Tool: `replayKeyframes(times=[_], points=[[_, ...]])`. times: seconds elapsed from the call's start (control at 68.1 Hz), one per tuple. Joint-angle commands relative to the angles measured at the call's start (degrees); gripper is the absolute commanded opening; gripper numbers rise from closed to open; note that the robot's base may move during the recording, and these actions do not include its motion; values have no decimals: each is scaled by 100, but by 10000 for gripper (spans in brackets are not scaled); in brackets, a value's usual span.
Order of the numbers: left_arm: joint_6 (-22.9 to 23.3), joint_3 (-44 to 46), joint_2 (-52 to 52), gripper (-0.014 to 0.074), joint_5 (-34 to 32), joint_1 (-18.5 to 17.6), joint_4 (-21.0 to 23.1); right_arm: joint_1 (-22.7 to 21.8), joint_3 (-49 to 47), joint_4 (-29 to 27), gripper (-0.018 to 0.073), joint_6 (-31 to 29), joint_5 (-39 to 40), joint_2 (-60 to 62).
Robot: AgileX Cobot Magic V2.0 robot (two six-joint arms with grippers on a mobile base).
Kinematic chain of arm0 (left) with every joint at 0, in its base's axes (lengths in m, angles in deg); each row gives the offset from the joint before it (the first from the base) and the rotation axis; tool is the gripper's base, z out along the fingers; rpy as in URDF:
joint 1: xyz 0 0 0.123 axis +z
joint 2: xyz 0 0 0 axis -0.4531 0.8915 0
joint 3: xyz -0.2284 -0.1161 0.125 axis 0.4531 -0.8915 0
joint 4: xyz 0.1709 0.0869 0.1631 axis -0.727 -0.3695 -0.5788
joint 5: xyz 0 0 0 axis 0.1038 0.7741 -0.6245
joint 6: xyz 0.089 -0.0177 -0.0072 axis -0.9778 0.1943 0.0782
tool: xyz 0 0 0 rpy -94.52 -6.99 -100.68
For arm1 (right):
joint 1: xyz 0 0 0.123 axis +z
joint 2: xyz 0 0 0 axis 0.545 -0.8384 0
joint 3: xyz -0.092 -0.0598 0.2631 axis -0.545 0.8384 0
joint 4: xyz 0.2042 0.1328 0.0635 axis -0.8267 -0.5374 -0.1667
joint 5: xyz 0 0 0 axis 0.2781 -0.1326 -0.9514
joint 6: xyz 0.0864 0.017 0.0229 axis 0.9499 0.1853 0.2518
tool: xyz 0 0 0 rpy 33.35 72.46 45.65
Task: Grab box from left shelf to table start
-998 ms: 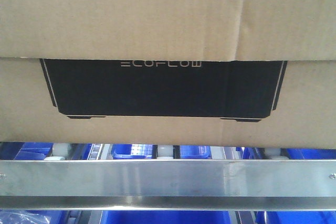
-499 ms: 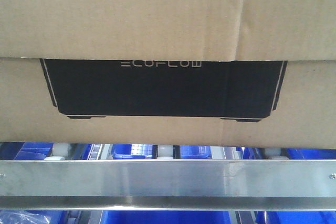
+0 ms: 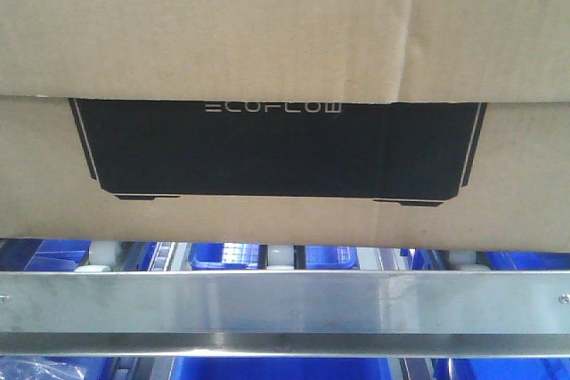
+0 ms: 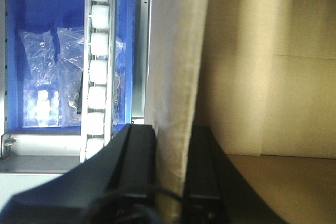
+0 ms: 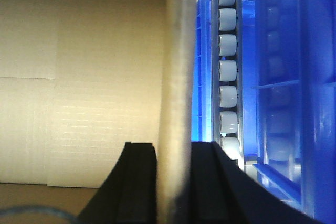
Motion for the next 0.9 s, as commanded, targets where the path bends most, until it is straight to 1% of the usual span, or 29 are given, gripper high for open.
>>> replayKeyframes(times=[0.0,0.132,0.308,0.528,0.88], points=[[89,190,-148,-99,-319,-13,182,-5,-180,170,57,-28,193,109],[89,190,-189,-99,-251,-13,92,-5,-180,229,57,-28,228,178],[89,190,-683,-99,-213,-13,-107,-5,-180,229,57,-28,253,408],[89,116,-1348,-99,-74,-13,-89,57,-180,120,57,-28,200,780],[89,-935,-2570,-99,-67,-13,-51,80,-180,120,57,-69,-52,1480]])
